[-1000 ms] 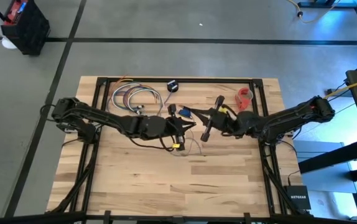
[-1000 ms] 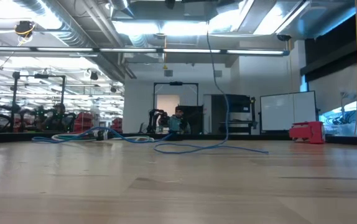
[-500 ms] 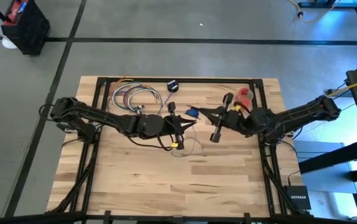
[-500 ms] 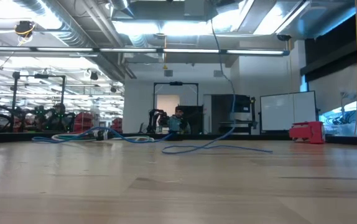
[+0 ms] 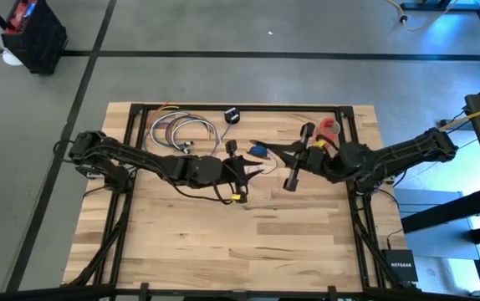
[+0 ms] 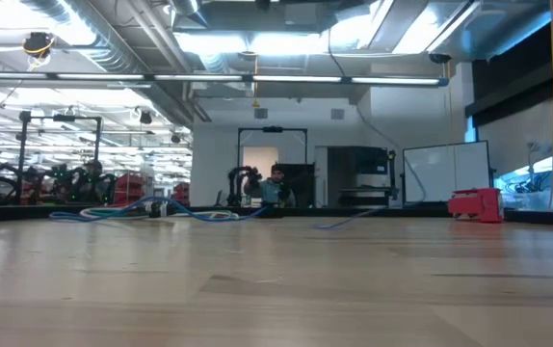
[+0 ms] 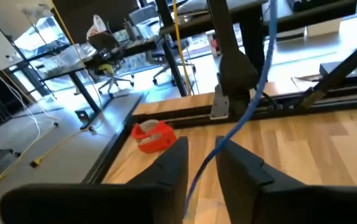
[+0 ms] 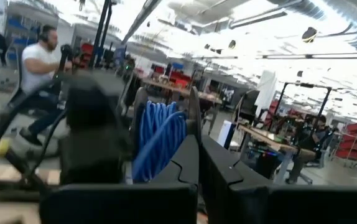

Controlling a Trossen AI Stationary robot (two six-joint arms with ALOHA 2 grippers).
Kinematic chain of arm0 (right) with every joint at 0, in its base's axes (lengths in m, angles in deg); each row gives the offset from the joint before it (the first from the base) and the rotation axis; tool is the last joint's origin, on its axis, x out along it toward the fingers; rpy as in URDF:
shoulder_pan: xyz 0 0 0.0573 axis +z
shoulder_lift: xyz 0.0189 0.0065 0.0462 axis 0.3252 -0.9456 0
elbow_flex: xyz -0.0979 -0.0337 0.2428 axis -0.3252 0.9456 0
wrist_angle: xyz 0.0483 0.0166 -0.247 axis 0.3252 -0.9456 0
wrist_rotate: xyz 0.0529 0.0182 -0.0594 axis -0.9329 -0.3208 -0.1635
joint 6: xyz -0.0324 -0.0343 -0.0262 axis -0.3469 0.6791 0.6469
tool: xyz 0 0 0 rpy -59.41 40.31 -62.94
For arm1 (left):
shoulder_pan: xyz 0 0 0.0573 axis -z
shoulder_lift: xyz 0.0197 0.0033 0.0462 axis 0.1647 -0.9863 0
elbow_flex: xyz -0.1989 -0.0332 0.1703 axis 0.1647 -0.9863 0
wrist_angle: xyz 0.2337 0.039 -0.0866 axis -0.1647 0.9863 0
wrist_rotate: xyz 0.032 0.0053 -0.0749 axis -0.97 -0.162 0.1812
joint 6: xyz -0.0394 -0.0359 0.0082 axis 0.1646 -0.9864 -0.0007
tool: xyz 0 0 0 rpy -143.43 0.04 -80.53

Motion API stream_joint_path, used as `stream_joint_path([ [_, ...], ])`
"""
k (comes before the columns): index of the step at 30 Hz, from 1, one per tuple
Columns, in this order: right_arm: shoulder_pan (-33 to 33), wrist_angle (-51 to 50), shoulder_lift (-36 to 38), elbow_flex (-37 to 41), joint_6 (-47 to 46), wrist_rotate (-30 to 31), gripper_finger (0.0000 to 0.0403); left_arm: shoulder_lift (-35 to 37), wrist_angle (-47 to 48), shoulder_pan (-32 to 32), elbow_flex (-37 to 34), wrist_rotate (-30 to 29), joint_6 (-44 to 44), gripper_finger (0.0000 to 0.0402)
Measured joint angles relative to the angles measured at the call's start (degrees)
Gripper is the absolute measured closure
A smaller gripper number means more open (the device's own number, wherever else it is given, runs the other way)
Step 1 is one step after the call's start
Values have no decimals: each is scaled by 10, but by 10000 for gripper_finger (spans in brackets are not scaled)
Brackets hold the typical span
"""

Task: Coil cords
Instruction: Coil the blue wire onto the black spool

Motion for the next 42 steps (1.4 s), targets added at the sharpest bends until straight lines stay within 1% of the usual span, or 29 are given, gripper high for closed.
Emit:
stream_joint_path([
  [4, 0, 6, 3, -2, 0, 1, 400, -2, 4, 0, -1, -1, 6, 310],
  [8, 0, -2, 0, -1, 1, 0, 400, -1, 4, 0, 0, 0, 8, 310],
  [10, 0, 2, 1, -1, 1, 0, 400, -1, 17, 0, 0, 0, 9, 327],
  [15, 0, 0, 1, -1, 1, 0, 400, -1, 16, -3, -1, 7, 0, 390],
  [17, 0, 0, 1, -1, 1, 0, 400, -1, 27, -3, -1, 7, -3, 397],
  [20, 0, -1, 1, -1, 2, 0, 400, -1, 33, 3, -1, 15, -5, 375],
  [24, 0, -1, 1, 0, 3, 0, 400, -4, 50, 5, -1, 89, -20, 318],
  [26, 0, -2, 1, 0, 3, 0, 400, -8, 62, 5, -1, 93, -25, 291],
  [28, 0, -2, 1, 0, 3, 0, 400, -19, 51, 2, -1, 93, -28, 271],
  [31, 0, -2, 0, 0, 4, 0, 400, -43, 20, -5, -1, 92, -26, 254],
  [34, 0, -3, 0, 0, 12, 0, 400, -59, -2, -9, -1, 92, -22, 250],
  [36, 0, -4, 0, 0, 12, 0, 400, -62, -9, -11, -1, 91, -22, 257],
  [39, 0, -6, 0, 0, 12, 0, 400, -63, -11, -12, -1, 91, -20, 280],
  [42, 0, -7, 0, 0, 12, 0, 400, -63, -27, -12, -1, 91, -13, 320],
])
